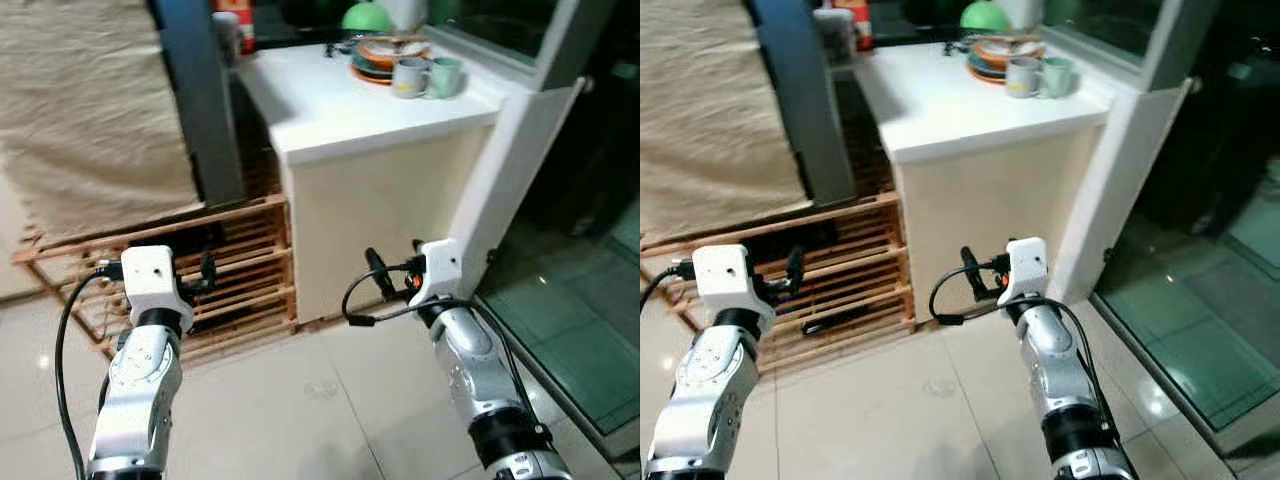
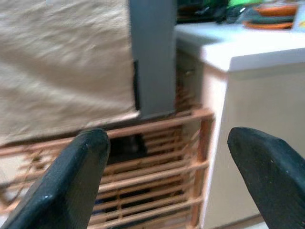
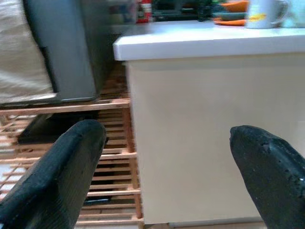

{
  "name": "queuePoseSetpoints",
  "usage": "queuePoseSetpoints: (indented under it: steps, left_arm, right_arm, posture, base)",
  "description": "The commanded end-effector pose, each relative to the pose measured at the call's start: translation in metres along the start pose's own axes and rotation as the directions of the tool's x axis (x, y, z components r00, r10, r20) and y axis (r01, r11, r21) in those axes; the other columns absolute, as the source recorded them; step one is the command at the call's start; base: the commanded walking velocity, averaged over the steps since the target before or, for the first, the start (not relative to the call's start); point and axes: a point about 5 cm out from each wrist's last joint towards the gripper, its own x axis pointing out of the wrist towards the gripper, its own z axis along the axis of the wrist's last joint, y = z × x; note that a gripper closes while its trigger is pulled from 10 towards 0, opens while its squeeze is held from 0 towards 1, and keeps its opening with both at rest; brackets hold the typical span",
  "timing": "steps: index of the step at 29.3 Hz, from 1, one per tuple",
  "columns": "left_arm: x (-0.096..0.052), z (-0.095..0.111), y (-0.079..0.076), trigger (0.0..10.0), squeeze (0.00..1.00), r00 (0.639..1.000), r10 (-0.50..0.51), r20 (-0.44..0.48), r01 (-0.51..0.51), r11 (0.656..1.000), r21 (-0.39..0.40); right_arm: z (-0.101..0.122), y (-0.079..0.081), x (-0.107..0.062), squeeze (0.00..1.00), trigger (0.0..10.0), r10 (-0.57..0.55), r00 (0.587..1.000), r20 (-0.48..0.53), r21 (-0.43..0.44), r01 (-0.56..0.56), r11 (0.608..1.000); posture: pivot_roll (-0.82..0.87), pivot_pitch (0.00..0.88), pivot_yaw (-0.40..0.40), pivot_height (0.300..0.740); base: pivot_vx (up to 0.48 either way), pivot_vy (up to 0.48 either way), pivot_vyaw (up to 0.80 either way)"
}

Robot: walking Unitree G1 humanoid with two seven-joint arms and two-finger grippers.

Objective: Restocking fridge

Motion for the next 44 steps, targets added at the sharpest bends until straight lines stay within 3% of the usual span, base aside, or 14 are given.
queuePoseSetpoints:
  steps: [1, 12, 14, 18, 20, 30, 37, 41, 44]
  left_arm:
    - [0.002, -0.002, -0.004, 10.0, 0.00, 1.000, -0.003, -0.017, 0.003, 1.000, 0.001]
    - [-0.002, -0.006, -0.001, 10.0, 0.00, 1.000, -0.021, -0.023, 0.020, 0.999, -0.038]
    - [-0.001, -0.008, -0.001, 10.0, 0.00, 0.999, -0.004, -0.035, 0.003, 1.000, -0.004]
    - [0.000, -0.008, -0.003, 10.0, 0.00, 0.999, 0.002, -0.039, -0.002, 1.000, -0.008]
    - [0.000, -0.009, -0.002, 10.0, 0.00, 0.999, 0.010, -0.048, -0.010, 1.000, -0.008]
    - [0.000, -0.011, 0.003, 10.0, 0.00, 0.997, 0.037, -0.065, -0.039, 0.999, -0.019]
    - [0.002, -0.014, 0.007, 10.0, 0.00, 0.995, 0.063, -0.081, -0.062, 0.998, 0.017]
    - [0.003, -0.015, 0.005, 10.0, 0.00, 0.994, 0.057, -0.091, -0.058, 0.998, -0.009]
    - [0.005, -0.014, 0.004, 10.0, 0.00, 0.995, 0.064, -0.071, -0.060, 0.997, 0.054]
  right_arm:
    - [-0.001, -0.009, -0.003, 0.00, 10.0, -0.030, 1.000, -0.009, 0.002, 0.030, 1.000]
    - [-0.006, -0.016, -0.006, 0.00, 10.0, -0.061, 0.998, -0.029, 0.025, 0.061, 0.998]
    - [-0.007, -0.016, -0.007, 0.00, 10.0, -0.062, 0.998, -0.034, 0.026, 0.063, 0.998]
    - [-0.007, -0.017, -0.008, 0.00, 10.0, -0.063, 0.998, -0.024, 0.068, 0.064, 0.996]
    - [-0.006, -0.016, -0.007, 0.00, 10.0, -0.058, 0.998, -0.010, 0.102, 0.058, 0.993]
    - [-0.007, -0.012, -0.005, 0.00, 10.0, -0.024, 0.999, -0.025, 0.084, 0.026, 0.996]
    - [-0.010, -0.014, -0.005, 0.00, 10.0, -0.024, 0.998, -0.054, 0.052, 0.026, 0.998]
    - [-0.013, -0.013, -0.005, 0.00, 10.0, -0.023, 0.998, -0.064, 0.066, 0.027, 0.997]
    - [-0.018, -0.012, -0.008, 0.00, 10.0, -0.025, 0.997, -0.080, 0.063, 0.030, 0.998]
  posture:
    - [-0.07, 0.000, 0.050, 0.740]
    - [-0.06, 0.000, 0.039, 0.740]
    - [-0.06, 0.000, 0.037, 0.740]
    - [-0.06, 0.000, 0.037, 0.740]
    - [-0.06, 0.000, 0.037, 0.740]
    - [-0.05, 0.000, 0.036, 0.740]
    - [-0.05, 0.000, 0.041, 0.740]
    - [-0.06, 0.000, 0.044, 0.740]
    - [-0.06, 0.000, 0.045, 0.740]
  base:
    - [0.454, 0.000, 0.00]
    - [0.442, 0.045, 0.00]
    - [0.000, 0.000, 0.00]
    - [0.000, 0.000, 0.00]
    - [0.000, 0.472, 0.55]
    - [0.000, 0.474, 0.50]
    - [0.000, 0.476, 0.46]
    - [0.000, 0.476, 0.00]
    - [0.000, 0.317, 0.00]
